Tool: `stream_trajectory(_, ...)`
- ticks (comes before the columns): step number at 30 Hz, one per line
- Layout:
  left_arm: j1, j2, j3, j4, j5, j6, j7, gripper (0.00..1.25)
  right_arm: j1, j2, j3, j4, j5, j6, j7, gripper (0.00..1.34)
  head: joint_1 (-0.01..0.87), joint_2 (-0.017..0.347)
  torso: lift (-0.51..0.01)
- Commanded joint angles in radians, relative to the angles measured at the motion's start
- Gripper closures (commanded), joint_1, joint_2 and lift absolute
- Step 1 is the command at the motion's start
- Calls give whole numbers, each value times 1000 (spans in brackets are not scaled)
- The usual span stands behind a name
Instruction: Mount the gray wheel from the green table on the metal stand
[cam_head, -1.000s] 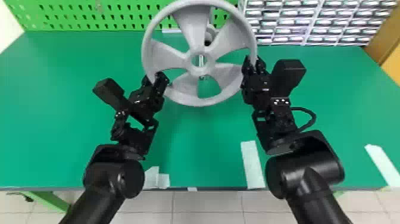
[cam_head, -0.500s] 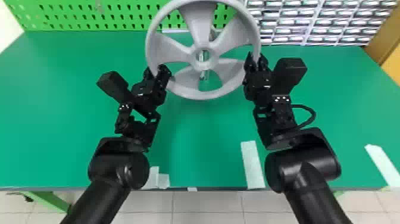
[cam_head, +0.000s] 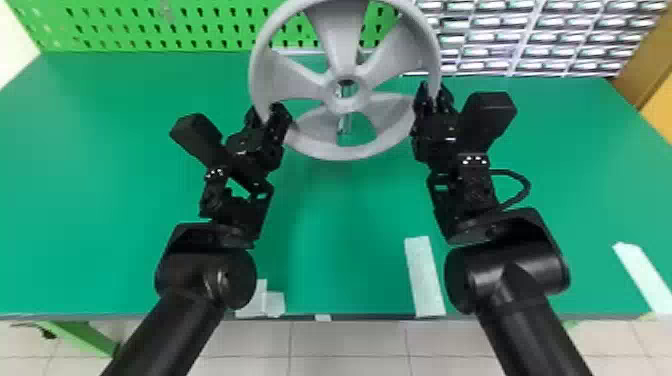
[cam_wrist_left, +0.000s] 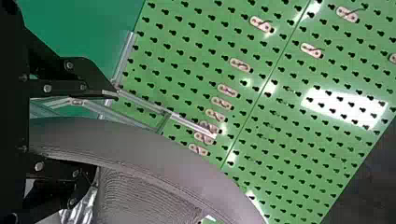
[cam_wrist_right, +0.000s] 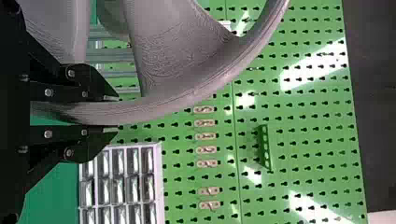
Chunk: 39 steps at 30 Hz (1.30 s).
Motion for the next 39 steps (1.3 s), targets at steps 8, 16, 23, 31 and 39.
stream_trajectory(8,-32,-11,-4,50,-10,-34,0,912,-13,2,-5,16,5,-14,0,1320,867,52,-100)
stream_trajectory(16,-46,-31,15,80,-34,-48,3,912,-20,11,-2,31,11,-29,-2,1320,867,52,-100)
stream_trajectory(23,-54,-36,24,96,-50,-51,21,912,-28,9,-1,42,17,-38,-13,1320,867,52,-100)
stream_trajectory(31,-74,-42,12,138,-54,-71,21,912,-34,11,-2,54,24,-51,-17,1320,867,52,-100)
stream_trajectory(39,-98,-47,-5,172,-51,-88,21,912,-43,12,-2,69,28,-57,-20,1320,867,52,-100)
